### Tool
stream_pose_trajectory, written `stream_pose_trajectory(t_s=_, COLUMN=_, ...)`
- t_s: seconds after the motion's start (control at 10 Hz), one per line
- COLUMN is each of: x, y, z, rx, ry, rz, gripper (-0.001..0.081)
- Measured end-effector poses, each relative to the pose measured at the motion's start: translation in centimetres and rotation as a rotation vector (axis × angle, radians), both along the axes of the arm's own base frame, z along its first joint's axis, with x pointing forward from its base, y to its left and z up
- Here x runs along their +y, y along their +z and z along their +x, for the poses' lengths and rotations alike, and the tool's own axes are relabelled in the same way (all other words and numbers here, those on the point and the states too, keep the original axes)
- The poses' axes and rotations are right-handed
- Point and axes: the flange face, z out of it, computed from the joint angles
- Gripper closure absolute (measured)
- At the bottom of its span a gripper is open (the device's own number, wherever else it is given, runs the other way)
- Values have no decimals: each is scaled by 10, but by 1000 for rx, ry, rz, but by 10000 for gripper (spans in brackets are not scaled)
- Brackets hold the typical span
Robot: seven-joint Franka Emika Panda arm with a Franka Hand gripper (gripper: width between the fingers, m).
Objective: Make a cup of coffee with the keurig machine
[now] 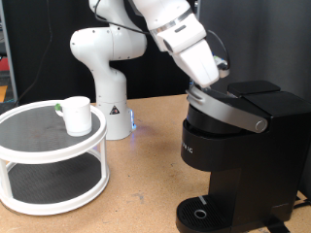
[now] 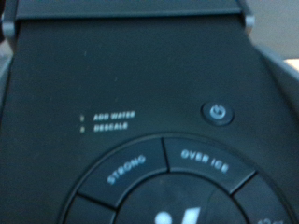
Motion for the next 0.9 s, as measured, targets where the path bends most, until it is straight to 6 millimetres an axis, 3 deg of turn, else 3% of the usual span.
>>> stream_pose_trajectory(t_s=0.7, x=-8, y=-28, z=-8, rx=-15, ry=-16, rz=-60, gripper=804)
stream_pose_trajectory(t_s=0.9, x=-9, y=-28, z=-10, rx=-22, ry=-9, rz=-76, gripper=804)
